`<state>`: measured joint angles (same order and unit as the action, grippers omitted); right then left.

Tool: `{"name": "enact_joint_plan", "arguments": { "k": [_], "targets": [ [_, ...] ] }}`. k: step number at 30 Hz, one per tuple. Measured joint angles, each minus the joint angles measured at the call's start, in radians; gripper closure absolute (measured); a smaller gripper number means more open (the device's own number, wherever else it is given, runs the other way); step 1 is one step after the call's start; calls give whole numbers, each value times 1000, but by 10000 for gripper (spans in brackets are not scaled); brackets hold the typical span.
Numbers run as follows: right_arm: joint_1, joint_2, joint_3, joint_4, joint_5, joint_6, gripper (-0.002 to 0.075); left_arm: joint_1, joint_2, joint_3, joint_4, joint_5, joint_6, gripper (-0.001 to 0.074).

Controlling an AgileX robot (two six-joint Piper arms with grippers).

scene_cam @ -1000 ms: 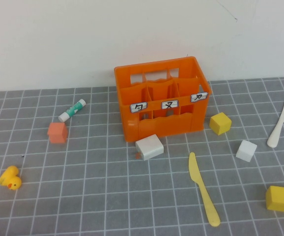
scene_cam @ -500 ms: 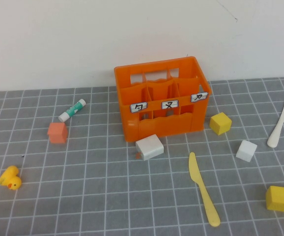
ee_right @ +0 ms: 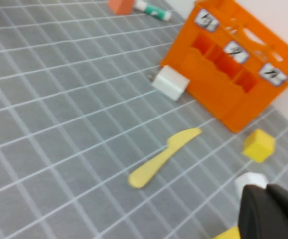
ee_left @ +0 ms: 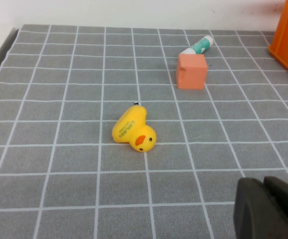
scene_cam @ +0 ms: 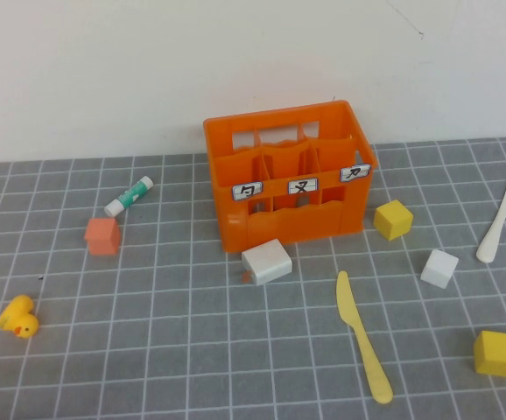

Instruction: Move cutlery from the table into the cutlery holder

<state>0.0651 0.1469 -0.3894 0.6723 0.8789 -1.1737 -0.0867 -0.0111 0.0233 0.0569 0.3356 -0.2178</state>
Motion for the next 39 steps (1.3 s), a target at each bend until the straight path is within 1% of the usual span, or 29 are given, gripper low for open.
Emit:
{"name": "enact_joint_plan", "arguments": {
  "k": [6, 10, 12, 15, 17, 21, 23, 26, 29, 32, 35, 39],
  "targets": [
    [-2, -2, 0, -15, -130, 0, 729, 0, 0, 0, 0, 0, 0, 735],
    [-72, -13, 4, -29, -244, 55, 729, 0, 0, 0, 0, 0, 0, 735],
    [-128, -14, 11, -69, -288, 116, 729, 0, 0, 0, 0, 0, 0, 735],
    [-206, -14, 34, -182, -310, 274, 729, 0, 0, 0, 0, 0, 0, 735],
    [-233, -14, 58, -270, -315, 389, 729, 0, 0, 0, 0, 0, 0, 735],
    [-240, -29, 127, -485, -350, 631, 729, 0, 0, 0, 0, 0, 0, 735],
    [-241, -52, 172, -597, -401, 770, 729, 0, 0, 0, 0, 0, 0, 735],
    [-241, -108, 244, -694, -494, 911, 729, 0, 0, 0, 0, 0, 0, 735],
    [-241, -153, 327, -708, -594, 960, 729, 0, 0, 0, 0, 0, 0, 735],
    [-241, -159, 397, -714, -663, 971, 729, 0, 0, 0, 0, 0, 0, 735],
    [-241, -159, 416, -716, -673, 993, 729, 0, 0, 0, 0, 0, 0, 735],
    [-241, -159, 417, -672, -627, 1002, 729, 0, 0, 0, 0, 0, 2, 735]
  ]
}}
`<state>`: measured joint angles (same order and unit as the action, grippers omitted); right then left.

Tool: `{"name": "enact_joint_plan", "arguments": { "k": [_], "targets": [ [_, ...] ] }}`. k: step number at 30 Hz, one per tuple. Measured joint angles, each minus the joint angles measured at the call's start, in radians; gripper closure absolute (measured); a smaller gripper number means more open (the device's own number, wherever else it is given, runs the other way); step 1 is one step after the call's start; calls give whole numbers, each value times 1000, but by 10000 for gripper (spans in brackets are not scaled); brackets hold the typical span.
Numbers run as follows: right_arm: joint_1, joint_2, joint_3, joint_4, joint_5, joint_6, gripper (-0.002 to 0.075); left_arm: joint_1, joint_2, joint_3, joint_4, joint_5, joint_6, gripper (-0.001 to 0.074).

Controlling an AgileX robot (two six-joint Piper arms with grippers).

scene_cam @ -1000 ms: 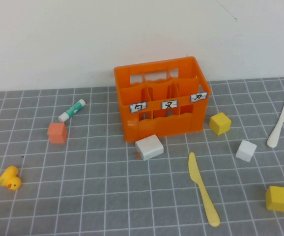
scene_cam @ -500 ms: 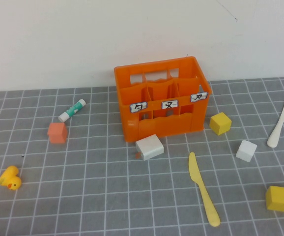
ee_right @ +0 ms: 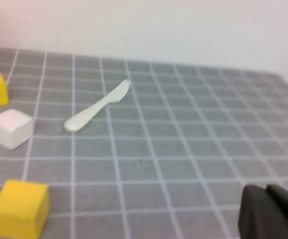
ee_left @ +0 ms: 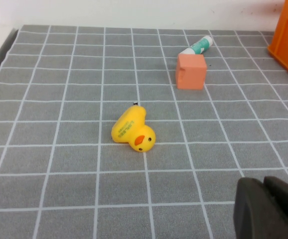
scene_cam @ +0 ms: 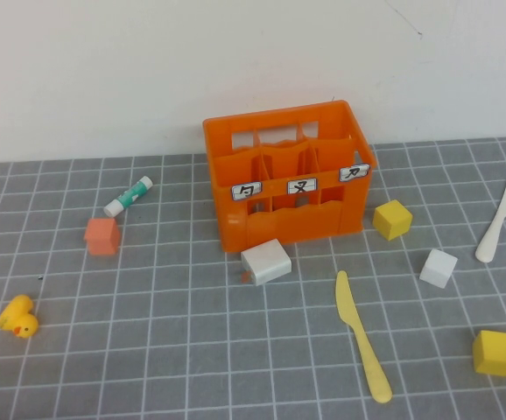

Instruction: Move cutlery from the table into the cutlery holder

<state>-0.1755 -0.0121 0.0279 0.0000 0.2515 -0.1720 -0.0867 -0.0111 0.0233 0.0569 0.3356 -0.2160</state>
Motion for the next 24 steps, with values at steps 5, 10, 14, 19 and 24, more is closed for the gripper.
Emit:
{"name": "enact_joint_plan", "arguments": {
  "k": [5, 10, 14, 19, 24],
  "targets": [
    [0, 0, -2, 61, 86, -4, 729, 0, 0, 0, 0, 0, -2, 735],
    [19, 0, -2, 63, 92, -11, 729, 0, 0, 0, 0, 0, -2, 735],
    [43, 0, -4, 67, 100, -24, 729, 0, 0, 0, 0, 0, -2, 736],
    [58, 0, -6, 68, 108, -70, 729, 0, 0, 0, 0, 0, -2, 736],
    [103, 0, -7, 68, 112, -81, 729, 0, 0, 0, 0, 0, -2, 736]
  ]
}}
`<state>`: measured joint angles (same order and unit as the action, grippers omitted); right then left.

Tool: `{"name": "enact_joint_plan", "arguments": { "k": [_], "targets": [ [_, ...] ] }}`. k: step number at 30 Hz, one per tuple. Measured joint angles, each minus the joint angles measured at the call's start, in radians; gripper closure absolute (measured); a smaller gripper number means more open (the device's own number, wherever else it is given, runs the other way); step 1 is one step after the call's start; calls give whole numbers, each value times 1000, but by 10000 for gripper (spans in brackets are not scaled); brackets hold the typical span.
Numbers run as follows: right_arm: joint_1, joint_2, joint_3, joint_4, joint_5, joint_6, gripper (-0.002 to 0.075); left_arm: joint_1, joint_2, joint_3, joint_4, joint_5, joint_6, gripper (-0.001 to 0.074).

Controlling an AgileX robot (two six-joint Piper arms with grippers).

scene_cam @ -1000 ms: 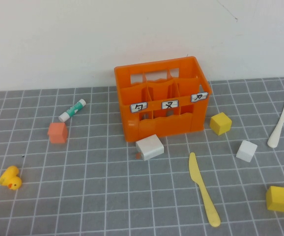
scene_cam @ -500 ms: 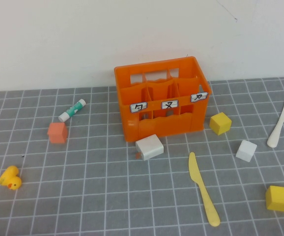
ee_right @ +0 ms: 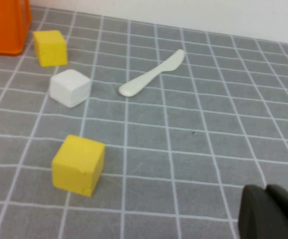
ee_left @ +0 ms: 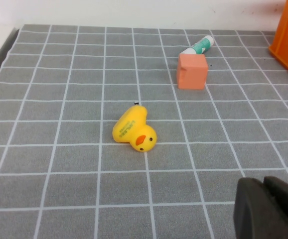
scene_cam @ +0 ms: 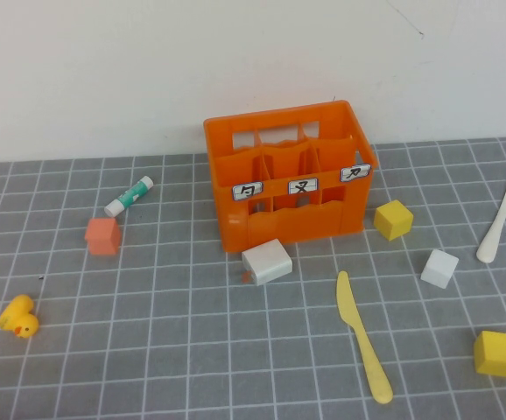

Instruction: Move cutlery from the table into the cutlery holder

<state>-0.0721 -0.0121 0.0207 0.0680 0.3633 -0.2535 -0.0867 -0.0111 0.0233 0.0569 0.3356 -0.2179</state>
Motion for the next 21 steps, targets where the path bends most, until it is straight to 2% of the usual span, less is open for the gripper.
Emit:
{"name": "enact_joint_plan", "arguments": {
  "k": [10, 17, 21],
  "targets": [
    [18, -2, 0, -2, 2, -38, 729, 0, 0, 0, 0, 0, -2, 736],
    [18, -2, 0, -8, 2, 75, 729, 0, 0, 0, 0, 0, -2, 736],
    [18, -2, 0, -68, 3, 160, 729, 0, 0, 0, 0, 0, -2, 736]
  ]
}}
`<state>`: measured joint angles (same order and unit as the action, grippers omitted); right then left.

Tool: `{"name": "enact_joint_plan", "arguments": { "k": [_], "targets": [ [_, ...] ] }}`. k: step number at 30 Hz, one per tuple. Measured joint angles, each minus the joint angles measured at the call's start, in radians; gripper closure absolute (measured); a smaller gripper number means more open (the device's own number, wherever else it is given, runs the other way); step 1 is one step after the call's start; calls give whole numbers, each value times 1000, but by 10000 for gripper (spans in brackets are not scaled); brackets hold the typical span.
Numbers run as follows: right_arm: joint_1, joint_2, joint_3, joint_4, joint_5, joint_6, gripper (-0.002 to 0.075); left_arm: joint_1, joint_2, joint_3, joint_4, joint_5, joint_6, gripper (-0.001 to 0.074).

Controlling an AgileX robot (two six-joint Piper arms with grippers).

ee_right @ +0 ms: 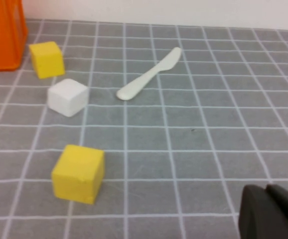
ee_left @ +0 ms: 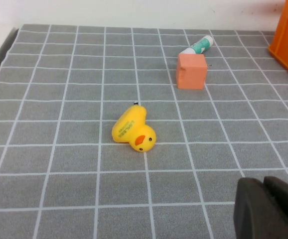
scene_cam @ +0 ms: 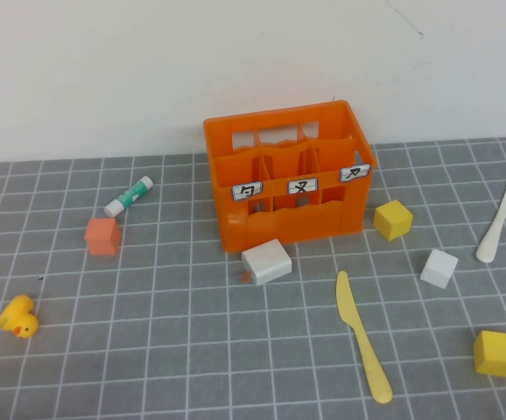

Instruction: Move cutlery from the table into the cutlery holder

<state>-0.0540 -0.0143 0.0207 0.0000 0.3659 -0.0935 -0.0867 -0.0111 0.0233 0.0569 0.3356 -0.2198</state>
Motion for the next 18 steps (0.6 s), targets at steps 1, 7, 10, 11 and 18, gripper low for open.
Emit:
{"name": "enact_joint_plan", "arguments": {
  "k": [1, 7, 10, 11, 18],
  "targets": [
    [0, 0, 0, -19, 0, 7, 729, 0, 0, 0, 0, 0, 0, 736],
    [0, 0, 0, -46, 2, 14, 729, 0, 0, 0, 0, 0, 0, 736],
    [0, 0, 0, -46, 2, 14, 729, 0, 0, 0, 0, 0, 0, 736],
    [0, 0, 0, -46, 2, 14, 729, 0, 0, 0, 0, 0, 0, 736],
    [0, 0, 0, -81, -5, 16, 729, 0, 0, 0, 0, 0, 0, 736]
  ]
}}
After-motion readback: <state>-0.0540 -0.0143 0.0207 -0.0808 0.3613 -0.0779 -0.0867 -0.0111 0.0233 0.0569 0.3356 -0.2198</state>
